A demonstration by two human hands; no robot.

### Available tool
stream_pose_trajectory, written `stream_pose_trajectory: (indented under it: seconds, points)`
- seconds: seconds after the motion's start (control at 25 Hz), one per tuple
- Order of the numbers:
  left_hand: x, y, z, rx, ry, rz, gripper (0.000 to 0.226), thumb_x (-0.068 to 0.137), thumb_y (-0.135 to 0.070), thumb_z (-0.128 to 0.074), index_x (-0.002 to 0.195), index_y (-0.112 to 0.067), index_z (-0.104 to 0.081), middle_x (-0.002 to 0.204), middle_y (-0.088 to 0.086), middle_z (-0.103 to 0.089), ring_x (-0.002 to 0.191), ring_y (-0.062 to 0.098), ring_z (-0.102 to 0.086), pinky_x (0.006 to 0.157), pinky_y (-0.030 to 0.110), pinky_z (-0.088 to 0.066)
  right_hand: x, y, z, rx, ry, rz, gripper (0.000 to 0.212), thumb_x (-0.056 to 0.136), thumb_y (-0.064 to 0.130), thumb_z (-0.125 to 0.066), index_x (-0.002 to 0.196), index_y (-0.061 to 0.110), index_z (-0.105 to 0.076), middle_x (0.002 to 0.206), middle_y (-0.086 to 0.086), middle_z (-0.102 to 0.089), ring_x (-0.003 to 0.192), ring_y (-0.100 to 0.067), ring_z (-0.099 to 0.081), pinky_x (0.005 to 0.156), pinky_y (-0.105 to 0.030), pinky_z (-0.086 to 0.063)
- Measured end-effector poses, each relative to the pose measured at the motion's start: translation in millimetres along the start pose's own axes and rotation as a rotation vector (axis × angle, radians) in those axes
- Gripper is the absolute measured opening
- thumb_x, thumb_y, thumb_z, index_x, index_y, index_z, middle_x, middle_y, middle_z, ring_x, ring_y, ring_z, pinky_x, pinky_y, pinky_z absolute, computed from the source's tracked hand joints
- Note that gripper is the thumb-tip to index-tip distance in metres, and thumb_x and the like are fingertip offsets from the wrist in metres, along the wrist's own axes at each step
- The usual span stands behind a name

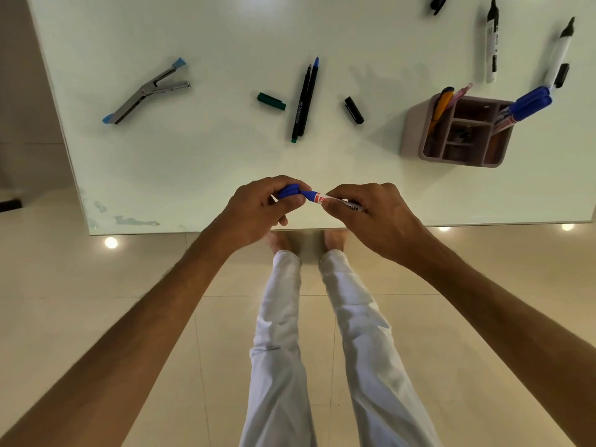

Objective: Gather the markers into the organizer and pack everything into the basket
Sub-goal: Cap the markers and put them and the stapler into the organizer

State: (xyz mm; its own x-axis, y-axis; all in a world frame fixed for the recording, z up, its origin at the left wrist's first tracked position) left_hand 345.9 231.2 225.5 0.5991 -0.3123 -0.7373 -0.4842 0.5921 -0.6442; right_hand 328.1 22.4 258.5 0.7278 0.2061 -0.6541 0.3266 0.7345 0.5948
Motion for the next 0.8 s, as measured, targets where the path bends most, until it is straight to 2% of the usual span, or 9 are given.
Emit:
stream_pose_trajectory:
  seconds: [0.12, 0.24, 0.36, 0.48, 0.64, 0.8]
  points:
    - [-1.0, -5.2, -2.4, -0.044, 0.084, 0.03, 0.033, 0.107, -0.05, -0.051, 0.101, -0.027, -0.074, 0.082, 0.014, -0.056, 0.063, 0.018, -0.048, 0.067, 0.029, -0.045, -0.2, -1.0, 5.7, 0.066, 0.073, 0.016, 0.029, 0.105, 0.04, -0.06, 0.104, 0.02, -0.081, 0.068, 0.012, -0.067, 0.059, -0.007, -0.055, 0.056, -0.012, -0.035]
    - [-2.7, -7.6, -7.2, -0.253, 0.098, 0.181, 0.043, 0.106, -0.053, -0.052, 0.085, -0.016, -0.059, 0.07, 0.004, -0.041, 0.06, 0.019, -0.037, 0.066, 0.037, -0.037, -0.8, 5.8, 6.3, 0.155, 0.063, 0.005, 0.026, 0.102, 0.039, -0.065, 0.102, 0.02, -0.083, 0.065, 0.023, -0.065, 0.064, 0.003, -0.058, 0.057, -0.005, -0.038]
    - [-3.8, -14.9, -15.1, -0.501, 0.0, 0.272, 0.039, 0.109, -0.045, -0.049, 0.086, -0.014, -0.055, 0.057, -0.006, -0.036, 0.047, 0.012, -0.032, 0.059, 0.034, -0.032, -4.4, 19.5, 1.3, 0.184, -0.061, -0.007, 0.028, 0.1, 0.039, -0.067, 0.089, 0.017, -0.081, 0.056, 0.015, -0.059, 0.056, -0.005, -0.052, 0.054, -0.01, -0.034]
    - [-4.2, -23.4, -18.5, -0.59, -0.08, 0.267, 0.038, 0.109, -0.037, -0.045, 0.079, -0.016, -0.055, 0.053, -0.008, -0.031, 0.045, 0.01, -0.026, 0.052, 0.03, -0.025, -7.8, 31.7, 0.5, 0.179, -0.154, -0.041, 0.028, 0.099, 0.038, -0.068, 0.084, 0.016, -0.079, 0.063, 0.003, -0.066, 0.059, -0.015, -0.057, 0.057, -0.019, -0.036]
    - [-5.1, -31.5, -19.1, -0.745, -0.094, 0.226, 0.045, 0.107, -0.027, -0.047, 0.063, -0.024, -0.05, 0.053, -0.007, -0.026, 0.049, 0.011, -0.019, 0.049, 0.026, -0.015, -9.8, 42.5, 2.5, 0.217, -0.228, -0.103, 0.031, 0.097, 0.036, -0.07, 0.076, 0.014, -0.076, 0.057, 0.0, -0.06, 0.055, -0.018, -0.049, 0.055, -0.024, -0.034]
    - [-4.2, -36.3, -21.9, -0.752, -0.078, 0.211, 0.048, 0.107, -0.024, -0.046, 0.059, -0.026, -0.047, 0.058, -0.002, -0.024, 0.049, 0.012, -0.016, 0.05, 0.027, -0.013, -11.0, 44.3, -0.5, 0.257, -0.246, -0.19, 0.033, 0.096, 0.032, -0.069, 0.073, 0.009, -0.073, 0.054, -0.002, -0.052, 0.057, -0.02, -0.044, 0.058, -0.027, -0.034]
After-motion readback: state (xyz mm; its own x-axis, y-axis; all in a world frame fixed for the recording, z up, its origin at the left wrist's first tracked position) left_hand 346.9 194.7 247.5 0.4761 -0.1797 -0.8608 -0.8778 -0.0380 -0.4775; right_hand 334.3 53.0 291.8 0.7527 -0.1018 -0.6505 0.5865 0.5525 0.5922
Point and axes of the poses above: each hand's wrist, its own x-axis towards the middle knuckle, its own z-axis out of the back of the hand, y = z × x, the point moved 3 cm from there along x, towards the middle knuckle
